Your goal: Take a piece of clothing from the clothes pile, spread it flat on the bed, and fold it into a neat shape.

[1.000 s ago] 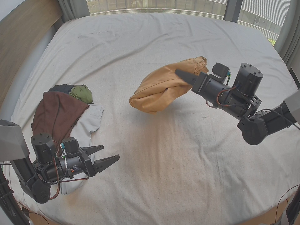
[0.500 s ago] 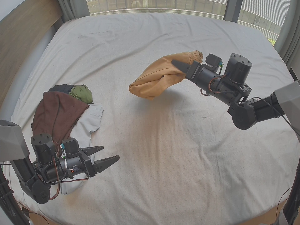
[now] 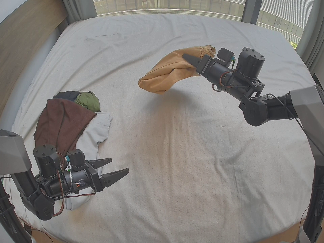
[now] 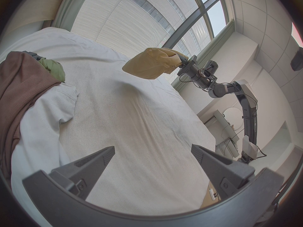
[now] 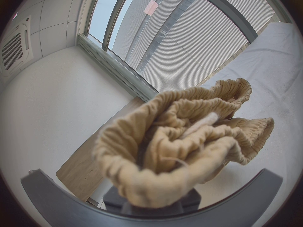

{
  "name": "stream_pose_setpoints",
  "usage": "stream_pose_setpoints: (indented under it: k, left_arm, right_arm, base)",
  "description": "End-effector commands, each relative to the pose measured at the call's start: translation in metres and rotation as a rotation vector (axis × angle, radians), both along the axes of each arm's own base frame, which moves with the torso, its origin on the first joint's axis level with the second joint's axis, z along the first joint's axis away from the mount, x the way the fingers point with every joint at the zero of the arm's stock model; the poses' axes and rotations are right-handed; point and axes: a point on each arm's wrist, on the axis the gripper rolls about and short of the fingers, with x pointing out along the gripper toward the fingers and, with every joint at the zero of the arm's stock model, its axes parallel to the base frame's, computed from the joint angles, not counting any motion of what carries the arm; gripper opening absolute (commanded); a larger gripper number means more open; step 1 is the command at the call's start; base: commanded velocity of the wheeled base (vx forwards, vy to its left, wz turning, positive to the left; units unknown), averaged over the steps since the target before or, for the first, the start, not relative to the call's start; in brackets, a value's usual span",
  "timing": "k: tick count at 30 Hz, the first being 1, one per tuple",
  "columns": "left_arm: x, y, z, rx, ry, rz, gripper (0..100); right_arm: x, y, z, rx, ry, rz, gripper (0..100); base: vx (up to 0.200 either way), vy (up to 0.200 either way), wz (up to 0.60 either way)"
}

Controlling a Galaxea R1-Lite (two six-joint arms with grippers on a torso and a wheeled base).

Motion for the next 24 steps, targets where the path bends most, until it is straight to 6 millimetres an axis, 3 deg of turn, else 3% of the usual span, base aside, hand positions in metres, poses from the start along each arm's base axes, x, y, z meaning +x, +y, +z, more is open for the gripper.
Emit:
stream_pose_setpoints:
  k: [1,7,11,12,14,19,24]
  left_arm:
    - [-0.001,0.0,0.0,0.0,0.0,0.0,100]
    - [-0.001,0.0,0.0,0.0,0.002,0.0,100]
    - [-0.001,0.0,0.0,0.0,0.002,0.0,100]
    - [-0.001,0.0,0.0,0.0,0.002,0.0,100]
    - [-0.001,0.0,0.0,0.001,0.005,0.0,100]
    - [-0.001,0.001,0.0,0.0,0.002,0.001,100]
    - [-0.001,0.0,0.001,-0.001,-0.004,0.0,100]
  right_arm:
    - [0.012,0.005,-0.008,0.005,-0.008,-0.006,0]
    - [0.027,0.002,-0.02,0.001,-0.012,-0.027,0]
    - [0.041,0.001,-0.041,-0.002,-0.006,-0.041,0]
    - [0.052,0.001,-0.067,-0.014,0.017,-0.049,0]
    - [0.058,-0.002,-0.086,-0.027,0.04,-0.059,0]
    - [0.052,-0.005,-0.12,-0.067,0.117,-0.062,0]
    - [0.044,-0.016,-0.139,-0.121,0.135,-0.083,0]
  base:
    - [0.0,0.0,0.0]
    - [0.0,0.0,0.0]
    - [0.0,0.0,0.0]
    - [0.0,0.0,0.0]
    - [0.0,0.0,0.0]
    - [0.0,0.0,0.0]
    - [0.0,0.0,0.0]
